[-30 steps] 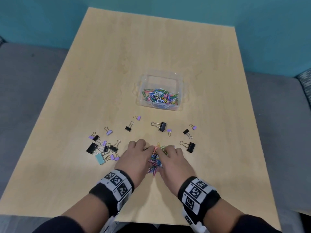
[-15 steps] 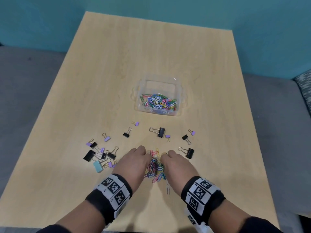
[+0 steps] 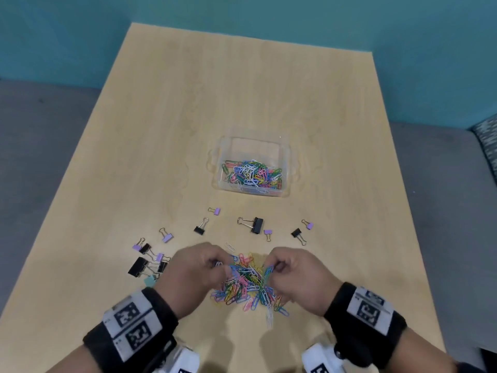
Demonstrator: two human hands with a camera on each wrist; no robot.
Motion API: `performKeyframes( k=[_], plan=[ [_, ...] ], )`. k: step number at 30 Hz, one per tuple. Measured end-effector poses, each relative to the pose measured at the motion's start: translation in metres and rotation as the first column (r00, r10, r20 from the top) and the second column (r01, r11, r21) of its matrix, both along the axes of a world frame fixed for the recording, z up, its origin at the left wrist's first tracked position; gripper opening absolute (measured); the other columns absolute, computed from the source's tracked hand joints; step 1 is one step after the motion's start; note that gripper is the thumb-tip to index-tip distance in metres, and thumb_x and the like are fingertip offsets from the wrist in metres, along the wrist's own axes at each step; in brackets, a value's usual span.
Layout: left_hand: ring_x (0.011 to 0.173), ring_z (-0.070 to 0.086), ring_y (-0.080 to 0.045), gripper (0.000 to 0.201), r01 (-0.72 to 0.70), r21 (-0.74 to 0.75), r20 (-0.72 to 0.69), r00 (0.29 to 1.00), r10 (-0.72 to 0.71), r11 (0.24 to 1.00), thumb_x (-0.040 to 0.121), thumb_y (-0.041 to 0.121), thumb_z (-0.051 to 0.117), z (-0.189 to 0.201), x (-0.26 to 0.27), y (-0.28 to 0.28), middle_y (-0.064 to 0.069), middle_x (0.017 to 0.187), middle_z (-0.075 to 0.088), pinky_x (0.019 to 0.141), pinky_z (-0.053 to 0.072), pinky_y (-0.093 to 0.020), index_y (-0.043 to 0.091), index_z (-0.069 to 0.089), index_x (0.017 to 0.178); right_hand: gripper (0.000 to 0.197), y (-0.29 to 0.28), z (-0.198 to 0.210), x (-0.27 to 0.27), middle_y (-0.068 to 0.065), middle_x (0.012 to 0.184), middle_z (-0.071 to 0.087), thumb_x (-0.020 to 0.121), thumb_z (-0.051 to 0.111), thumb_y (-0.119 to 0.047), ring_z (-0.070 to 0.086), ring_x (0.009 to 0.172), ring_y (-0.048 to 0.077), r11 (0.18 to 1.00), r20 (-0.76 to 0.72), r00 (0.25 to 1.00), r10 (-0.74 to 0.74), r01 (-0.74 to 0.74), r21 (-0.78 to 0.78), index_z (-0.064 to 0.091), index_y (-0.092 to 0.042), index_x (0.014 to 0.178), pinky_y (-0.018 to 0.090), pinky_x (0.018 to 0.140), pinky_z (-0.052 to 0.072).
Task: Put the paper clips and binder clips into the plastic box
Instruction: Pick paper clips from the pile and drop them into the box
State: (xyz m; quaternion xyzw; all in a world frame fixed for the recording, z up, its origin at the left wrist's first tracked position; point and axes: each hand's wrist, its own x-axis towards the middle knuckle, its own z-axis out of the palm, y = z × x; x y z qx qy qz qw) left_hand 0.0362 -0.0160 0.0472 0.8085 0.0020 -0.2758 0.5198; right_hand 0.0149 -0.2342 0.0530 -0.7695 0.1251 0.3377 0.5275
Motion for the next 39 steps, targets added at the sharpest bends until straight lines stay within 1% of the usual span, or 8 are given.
performKeyframes(
  k=[7,12,15,20,23,26,30,39],
  plan=[
    [0.057,0.056,-0.025,0.006,-0.242,-0.131,0.017,0.969,0.246,0.961,0.072,0.001,0.071,0.017,0.105,-0.024,-0.023,0.064,0.064,0.064,0.05,-0.046,0.004,0.07,0.077,0.017,-0.015,0.021,0.098,0.011,0.053,0.055,0.08,0.058,0.011,0.052,0.045,0.021,0.968,0.207,0.946,-0.249,0.234,0.094,0.058,-0.006,0.076,0.024,0.04,0.045],
    [0.051,0.059,-0.015,0.013,-0.179,0.099,0.253,0.956,0.15,0.979,0.079,0.004,0.065,0.015,0.165,-0.055,-0.005,0.059,0.064,0.059,0.05,-0.027,0.015,0.068,0.072,0.015,-0.011,0.016,0.159,0.013,0.062,0.057,0.079,0.059,0.004,0.056,0.045,0.019,0.945,0.356,0.892,-0.28,0.321,-0.061,0.057,-0.009,0.073,0.035,0.052,0.055],
    [0.071,0.064,-0.018,0.012,-0.057,0.228,0.238,0.971,0.001,0.972,0.082,0.015,0.065,0.013,0.166,-0.062,-0.004,0.083,0.07,0.073,0.051,-0.029,0.017,0.07,0.093,0.015,-0.009,0.014,0.167,0.006,0.072,0.065,0.077,0.065,-0.013,0.062,0.061,0.023,0.948,0.36,0.927,-0.104,0.202,-0.245,0.063,-0.015,0.092,0.041,0.069,0.056],
    [0.09,0.063,-0.019,0.031,-0.019,0.394,0.339,0.933,-0.126,0.919,0.085,0.022,0.063,0.016,0.116,-0.029,-0.001,0.11,0.064,0.077,0.039,-0.021,0.02,0.065,0.116,0.03,-0.02,0.016,0.105,0.002,0.098,0.062,0.085,0.057,-0.024,0.057,0.088,0.021,0.862,0.448,0.87,0.204,0.057,-0.504,0.06,-0.019,0.115,0.03,0.078,0.044],
    [0.103,0.056,-0.018,0.048,0.223,0.454,0.169,0.929,-0.329,0.863,0.079,0.027,0.069,0.001,0.052,-0.009,-0.002,0.118,0.056,0.087,0.038,-0.023,0.023,0.057,0.125,0.035,-0.017,0.002,0.035,0.003,0.104,0.054,0.086,0.053,-0.028,0.058,0.094,0.026,0.798,0.25,0.869,0.428,-0.233,-0.556,0.053,-0.022,0.12,0.035,0.081,0.046],
    [0.121,0.037,-0.022,0.083,0.421,0.543,0.042,0.851,-0.524,0.727,0.07,0.035,0.072,-0.022,-0.013,0.0,-0.003,0.138,0.035,0.101,0.035,-0.03,0.026,0.032,0.143,0.058,-0.012,-0.013,-0.033,-0.001,0.126,0.036,0.083,0.053,-0.034,0.054,0.105,0.025,0.705,0.081,0.834,0.546,-0.405,-0.583,0.029,-0.029,0.136,0.034,0.082,0.047],
    [0.114,0.033,-0.025,0.102,0.36,0.673,0.139,0.796,-0.589,0.646,0.061,0.036,0.079,-0.045,-0.048,-0.002,-0.004,0.139,0.035,0.092,0.047,-0.04,0.024,0.023,0.145,0.089,0.005,-0.031,-0.069,-0.002,0.148,0.006,0.08,0.062,-0.039,0.036,0.123,0.027,0.671,0.049,0.845,0.532,-0.386,-0.633,0.001,-0.034,0.145,0.037,0.094,0.045],
    [0.088,0.037,-0.019,0.032,0.209,0.645,0.263,0.843,-0.47,0.735,0.082,0.017,0.063,-0.056,-0.026,-0.033,0.0,0.105,0.042,0.071,0.049,-0.036,0.024,0.054,0.112,0.041,0.035,-0.048,-0.028,0.004,0.12,0.035,0.085,0.055,-0.01,0.044,0.096,0.023,0.706,0.25,0.835,0.49,-0.212,-0.676,0.042,-0.021,0.122,0.032,0.068,0.044]
  ],
)
